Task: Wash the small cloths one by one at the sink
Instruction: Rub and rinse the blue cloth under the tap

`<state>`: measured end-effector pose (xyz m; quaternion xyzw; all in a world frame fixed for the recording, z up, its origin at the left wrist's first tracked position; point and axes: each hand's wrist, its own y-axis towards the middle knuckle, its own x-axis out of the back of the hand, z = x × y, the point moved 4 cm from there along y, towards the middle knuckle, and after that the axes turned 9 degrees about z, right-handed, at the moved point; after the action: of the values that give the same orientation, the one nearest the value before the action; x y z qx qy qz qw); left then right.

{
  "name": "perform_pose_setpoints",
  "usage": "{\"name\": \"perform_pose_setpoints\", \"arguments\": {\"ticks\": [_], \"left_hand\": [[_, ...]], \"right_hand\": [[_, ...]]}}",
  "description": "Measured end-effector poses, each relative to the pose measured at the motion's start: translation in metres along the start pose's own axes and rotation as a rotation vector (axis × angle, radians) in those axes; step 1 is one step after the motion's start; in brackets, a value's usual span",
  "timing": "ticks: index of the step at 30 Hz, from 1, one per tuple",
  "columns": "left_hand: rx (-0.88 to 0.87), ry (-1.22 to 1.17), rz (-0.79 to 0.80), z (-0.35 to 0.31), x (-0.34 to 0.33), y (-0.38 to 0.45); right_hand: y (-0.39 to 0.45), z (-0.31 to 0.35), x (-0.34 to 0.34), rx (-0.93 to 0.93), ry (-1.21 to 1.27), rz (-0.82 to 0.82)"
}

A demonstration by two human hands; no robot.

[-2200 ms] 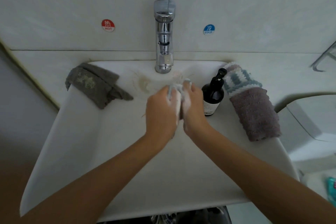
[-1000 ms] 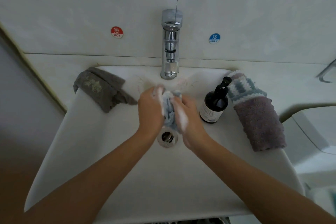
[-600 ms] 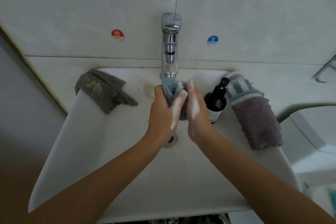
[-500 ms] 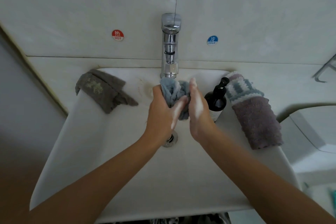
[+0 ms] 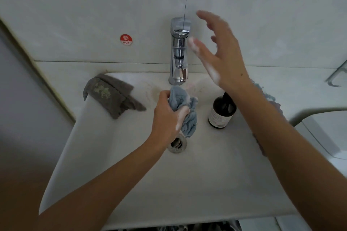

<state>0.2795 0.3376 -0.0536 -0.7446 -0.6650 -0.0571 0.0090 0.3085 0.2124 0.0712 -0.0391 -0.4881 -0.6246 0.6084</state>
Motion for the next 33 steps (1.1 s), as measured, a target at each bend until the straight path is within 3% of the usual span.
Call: {"name": "perform_pose_setpoints", "arguments": {"ticks": [5, 15, 24, 33], "left_hand": [[0.009, -0.025, -0.003, 0.001, 0.001, 0.000], [0.023, -0.025, -0.031, 0.005, 0.003, 0.001], [0.032, -0.009, -0.037, 0.005, 0.002, 0.001], [0.063, -0.036, -0.030, 0.004, 0.003, 0.001]], "right_hand": [[0.032, 0.001, -0.004, 0.046, -0.104, 0.196], [0.041, -0.001, -0.010, 0.161, -0.157, 0.105], [0.051, -0.001, -0.011, 0.124, -0.086, 0.015], [0.054, 0.003, -0.009, 0.048, -0.071, 0.041]]}}
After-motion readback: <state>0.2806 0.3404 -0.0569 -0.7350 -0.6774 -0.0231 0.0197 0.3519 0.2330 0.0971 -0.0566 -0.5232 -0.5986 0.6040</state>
